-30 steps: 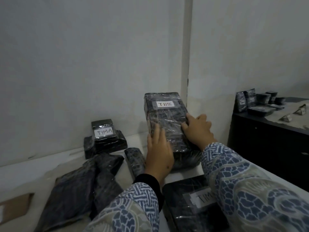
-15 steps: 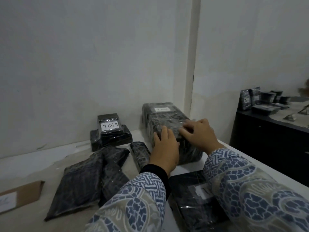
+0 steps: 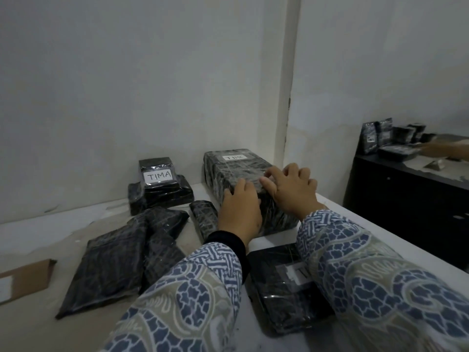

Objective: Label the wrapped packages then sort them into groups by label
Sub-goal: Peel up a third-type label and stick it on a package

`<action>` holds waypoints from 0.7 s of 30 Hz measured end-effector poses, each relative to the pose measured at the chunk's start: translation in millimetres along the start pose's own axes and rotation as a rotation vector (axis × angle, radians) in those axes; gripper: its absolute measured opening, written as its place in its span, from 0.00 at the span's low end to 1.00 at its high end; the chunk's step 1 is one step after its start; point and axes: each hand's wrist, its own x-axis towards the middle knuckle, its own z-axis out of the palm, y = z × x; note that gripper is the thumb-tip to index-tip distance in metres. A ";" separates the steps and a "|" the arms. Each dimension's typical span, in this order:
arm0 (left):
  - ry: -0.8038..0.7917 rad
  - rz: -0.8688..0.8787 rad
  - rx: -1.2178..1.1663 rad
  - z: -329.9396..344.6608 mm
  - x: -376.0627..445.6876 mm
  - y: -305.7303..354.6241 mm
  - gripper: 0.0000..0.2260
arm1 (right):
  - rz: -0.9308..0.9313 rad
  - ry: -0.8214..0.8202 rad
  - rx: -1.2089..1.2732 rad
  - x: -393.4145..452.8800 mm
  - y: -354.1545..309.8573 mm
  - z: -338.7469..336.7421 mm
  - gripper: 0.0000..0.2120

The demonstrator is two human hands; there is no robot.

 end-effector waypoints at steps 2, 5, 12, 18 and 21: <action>0.016 0.021 -0.017 -0.2 -1.5 -1.8 0.22 | -0.040 0.053 -0.038 -1.5 0.6 2.0 0.20; 0.021 0.057 -0.112 -0.7 -3.0 -8.5 0.22 | -0.114 0.042 0.083 -6.0 7.6 2.1 0.21; 0.055 0.022 -0.428 1.7 -16.4 -10.3 0.19 | -0.346 -0.074 0.173 -24.2 36.1 -8.9 0.30; 0.068 0.093 -0.449 6.1 -54.7 1.5 0.18 | -0.310 0.090 0.304 -46.0 40.9 -27.4 0.12; 0.013 0.286 -0.316 6.6 -84.8 4.9 0.22 | -0.295 -0.140 0.319 -73.2 39.9 -48.6 0.08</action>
